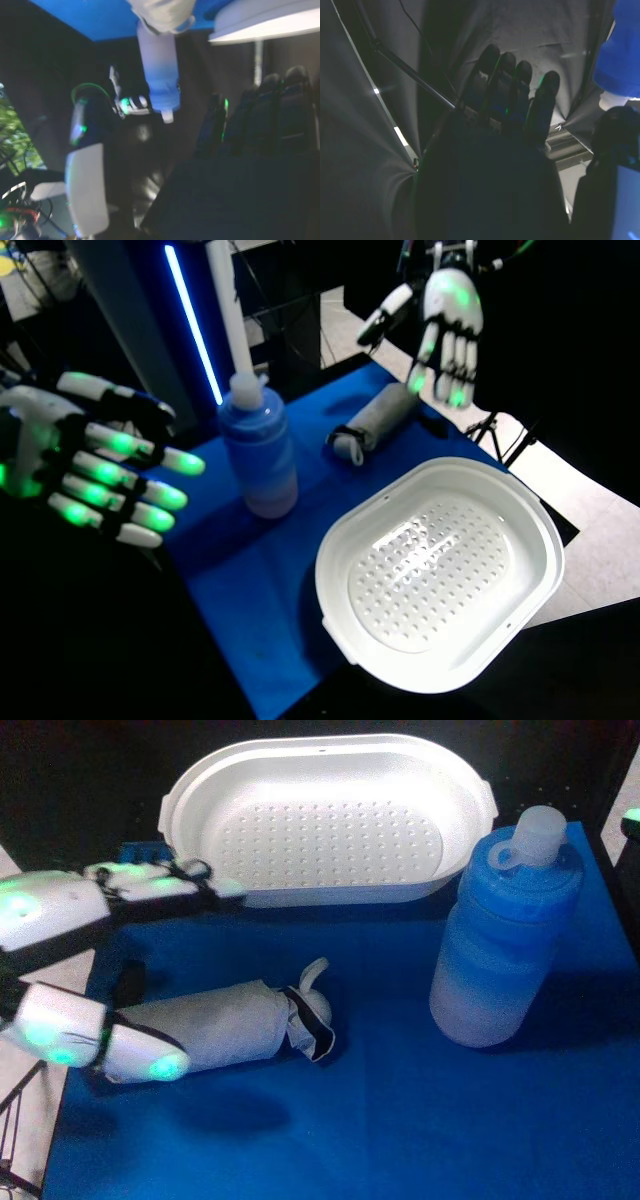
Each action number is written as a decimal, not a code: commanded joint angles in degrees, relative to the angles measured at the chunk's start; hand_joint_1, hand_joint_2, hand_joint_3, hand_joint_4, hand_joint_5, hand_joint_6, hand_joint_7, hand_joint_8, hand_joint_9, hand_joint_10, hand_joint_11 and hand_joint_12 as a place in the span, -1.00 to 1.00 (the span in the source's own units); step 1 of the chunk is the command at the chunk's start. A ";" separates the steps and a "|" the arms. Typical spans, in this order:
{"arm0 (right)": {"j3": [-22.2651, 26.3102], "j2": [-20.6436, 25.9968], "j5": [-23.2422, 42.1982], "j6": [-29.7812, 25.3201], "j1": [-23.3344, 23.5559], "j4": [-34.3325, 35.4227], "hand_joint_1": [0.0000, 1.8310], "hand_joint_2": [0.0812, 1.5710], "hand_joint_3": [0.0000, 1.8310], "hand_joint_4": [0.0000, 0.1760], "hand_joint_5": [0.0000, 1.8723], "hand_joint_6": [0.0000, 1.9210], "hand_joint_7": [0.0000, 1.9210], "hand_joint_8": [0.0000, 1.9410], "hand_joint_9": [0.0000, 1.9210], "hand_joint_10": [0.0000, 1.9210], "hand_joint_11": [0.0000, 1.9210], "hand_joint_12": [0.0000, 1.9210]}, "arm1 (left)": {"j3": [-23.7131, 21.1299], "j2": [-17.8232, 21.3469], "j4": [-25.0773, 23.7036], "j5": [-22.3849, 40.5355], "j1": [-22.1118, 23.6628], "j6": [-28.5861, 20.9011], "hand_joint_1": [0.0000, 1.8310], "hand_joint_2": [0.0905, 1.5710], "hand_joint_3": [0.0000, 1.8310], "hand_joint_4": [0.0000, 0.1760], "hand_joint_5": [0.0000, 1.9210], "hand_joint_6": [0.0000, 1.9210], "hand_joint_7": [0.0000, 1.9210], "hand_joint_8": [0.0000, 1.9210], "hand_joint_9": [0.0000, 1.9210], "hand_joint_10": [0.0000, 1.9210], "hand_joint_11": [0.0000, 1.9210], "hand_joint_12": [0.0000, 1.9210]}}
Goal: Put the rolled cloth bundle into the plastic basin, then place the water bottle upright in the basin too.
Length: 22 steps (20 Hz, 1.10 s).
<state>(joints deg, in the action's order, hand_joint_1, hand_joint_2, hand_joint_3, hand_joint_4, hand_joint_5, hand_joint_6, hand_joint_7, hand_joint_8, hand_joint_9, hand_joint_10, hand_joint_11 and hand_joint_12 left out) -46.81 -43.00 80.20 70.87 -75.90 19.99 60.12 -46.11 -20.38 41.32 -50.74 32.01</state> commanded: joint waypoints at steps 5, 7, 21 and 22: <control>-0.34 0.20 7.06 -0.41 0.59 0.04 -0.51 0.70 -1.00 -0.35 -0.62 -1.00 -0.72 -1.00 -0.77 -1.00 -0.87 -0.76 | 2.03 -4.07 -8.76 -7.88 6.00 -0.31 -0.28 0.01 -1.00 1.00 -0.81 -1.00 -0.82 -1.00 -0.80 -0.99 -1.00 -0.38; -0.34 0.20 7.06 -0.41 0.59 0.00 -0.51 0.70 -1.00 -0.39 -0.62 -1.00 -0.73 -1.00 -0.77 -1.00 -0.87 -0.77 | 2.36 -4.79 -11.26 -10.71 6.74 -0.30 -0.26 0.03 -1.00 1.00 -0.77 -1.00 -0.79 -1.00 -0.77 -0.99 -1.00 -0.27; -0.34 -0.36 7.06 -0.41 0.55 -0.05 -0.52 0.72 -1.00 -0.56 -0.63 -1.00 -0.71 -1.00 -0.75 -1.00 -0.83 -0.82 | 5.64 -8.08 -5.16 -12.11 7.36 3.87 0.66 0.52 -1.00 -0.97 -0.64 1.00 -0.70 1.00 -0.51 1.00 -0.50 1.00; -0.34 -0.37 7.06 -0.41 0.54 -0.05 -0.52 0.72 -1.00 -0.56 -0.62 -1.00 -0.71 -1.00 -0.76 -1.00 -0.83 -0.82 | 5.64 -8.06 -3.86 -11.38 7.40 4.61 0.73 0.52 -1.00 -0.42 -0.58 1.00 -0.65 1.00 -0.42 1.00 -0.34 1.00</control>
<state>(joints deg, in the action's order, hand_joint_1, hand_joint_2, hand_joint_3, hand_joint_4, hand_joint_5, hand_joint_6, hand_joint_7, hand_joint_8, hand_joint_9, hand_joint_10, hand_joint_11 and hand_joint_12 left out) -46.87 -43.42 80.16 70.83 -75.90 19.97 65.65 -54.17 -25.58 23.44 -43.92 36.75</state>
